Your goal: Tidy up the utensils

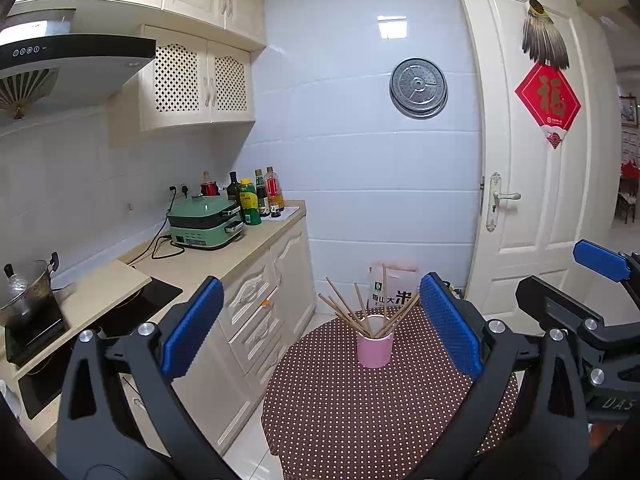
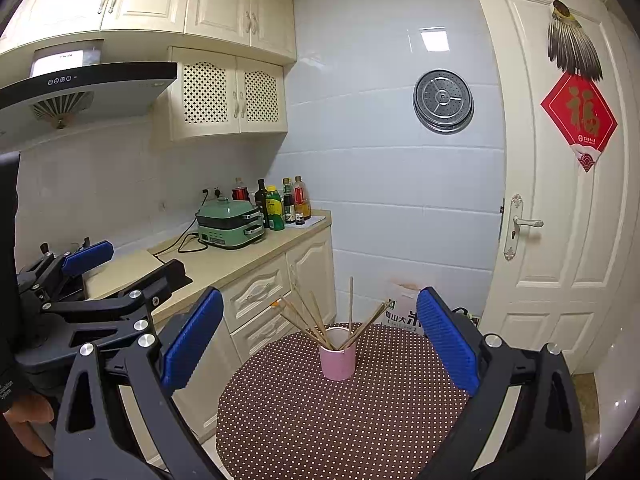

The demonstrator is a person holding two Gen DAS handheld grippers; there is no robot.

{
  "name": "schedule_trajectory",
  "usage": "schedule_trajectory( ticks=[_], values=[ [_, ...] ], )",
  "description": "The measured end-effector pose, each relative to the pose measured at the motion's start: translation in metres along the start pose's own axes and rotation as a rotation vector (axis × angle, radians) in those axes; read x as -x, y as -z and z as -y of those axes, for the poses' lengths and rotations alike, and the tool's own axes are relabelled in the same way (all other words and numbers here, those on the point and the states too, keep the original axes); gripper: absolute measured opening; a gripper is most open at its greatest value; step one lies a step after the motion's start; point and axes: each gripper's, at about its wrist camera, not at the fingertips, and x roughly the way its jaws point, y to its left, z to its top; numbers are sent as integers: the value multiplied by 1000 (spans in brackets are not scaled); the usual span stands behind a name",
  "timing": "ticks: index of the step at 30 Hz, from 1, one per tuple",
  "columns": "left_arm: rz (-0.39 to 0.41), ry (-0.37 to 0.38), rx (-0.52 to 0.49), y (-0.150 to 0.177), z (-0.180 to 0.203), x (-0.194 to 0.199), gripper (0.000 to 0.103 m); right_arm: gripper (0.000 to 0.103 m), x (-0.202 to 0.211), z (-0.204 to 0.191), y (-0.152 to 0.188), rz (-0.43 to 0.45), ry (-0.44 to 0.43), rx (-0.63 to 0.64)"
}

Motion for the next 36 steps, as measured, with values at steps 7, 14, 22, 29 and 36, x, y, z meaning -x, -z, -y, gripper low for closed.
schedule_trajectory(
  ticks=[7,14,22,29,36],
  values=[
    [-6,-3,0,1,-4,-6,96,94,-4,-1,1,-5,2,-4],
    [-15,-6,1,3,-8,-16,96,94,-12,-4,3,-15,5,-4],
    [-25,-7,3,5,-12,-28,96,94,-26,-7,3,-31,11,-5],
    [-39,-3,1,8,-11,-42,96,94,-39,-5,5,-46,25,-8],
    [-71,-3,-9,13,-9,-64,96,94,-61,-2,10,-88,35,-22]
  ],
)
